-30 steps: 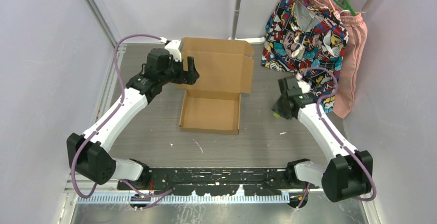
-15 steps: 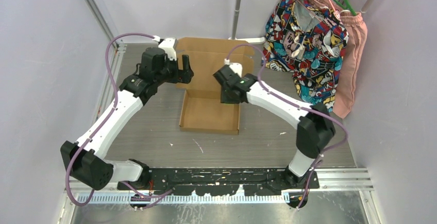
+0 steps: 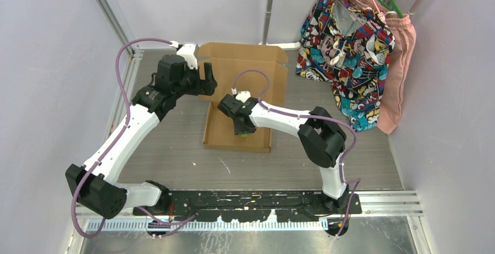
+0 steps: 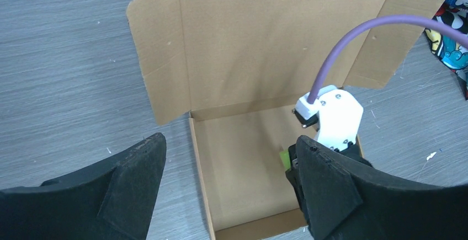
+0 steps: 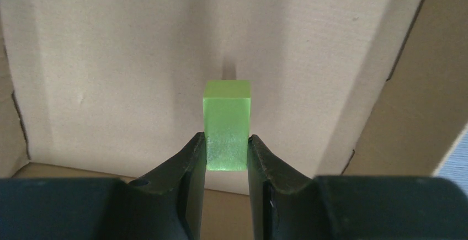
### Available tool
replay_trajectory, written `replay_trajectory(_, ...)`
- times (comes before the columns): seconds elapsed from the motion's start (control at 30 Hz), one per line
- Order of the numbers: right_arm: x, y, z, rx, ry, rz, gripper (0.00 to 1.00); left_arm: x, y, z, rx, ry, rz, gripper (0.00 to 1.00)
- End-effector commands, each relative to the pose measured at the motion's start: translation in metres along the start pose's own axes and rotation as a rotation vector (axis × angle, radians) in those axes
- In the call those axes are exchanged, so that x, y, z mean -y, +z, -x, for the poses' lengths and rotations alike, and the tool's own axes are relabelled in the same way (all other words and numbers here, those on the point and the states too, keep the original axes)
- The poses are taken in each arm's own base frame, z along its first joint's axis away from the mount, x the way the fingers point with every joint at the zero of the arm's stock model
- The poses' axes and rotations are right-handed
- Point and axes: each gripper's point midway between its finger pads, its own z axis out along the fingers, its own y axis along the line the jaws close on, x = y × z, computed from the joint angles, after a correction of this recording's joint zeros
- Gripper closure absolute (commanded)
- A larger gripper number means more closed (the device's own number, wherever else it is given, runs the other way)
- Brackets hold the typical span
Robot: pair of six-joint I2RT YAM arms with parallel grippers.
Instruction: Fold the paper box
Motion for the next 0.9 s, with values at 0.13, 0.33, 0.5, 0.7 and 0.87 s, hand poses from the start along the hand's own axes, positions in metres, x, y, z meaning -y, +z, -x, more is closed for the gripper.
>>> replay_trajectory(0.13,-0.018,0.001,0.022,0.068,0.02,0.026,0.72,0.002,-0.01,0.019,0.068,0.01,-0.009,0.13)
replay_trajectory(0.33,-0.02,0.003,0.022,0.067,0.015,0.034,0.5,0.002,-0.009,0.019,0.069,0.009,-0.01,0.13)
replay_trajectory(0.5,-0.017,-0.016,0.034,0.105,0.0,0.048,0.38,0.0,-0.007,0.019,0.066,0.021,-0.002,0.12)
replay_trajectory(0.7,-0.009,-0.091,0.075,0.295,-0.044,0.177,0.24,-0.011,-0.009,0.03,0.104,0.069,0.045,0.12)
replay_trajectory(0.87,0.042,-0.146,0.112,0.494,-0.073,0.181,0.18,-0.029,-0.005,0.042,0.151,0.049,0.039,0.13)
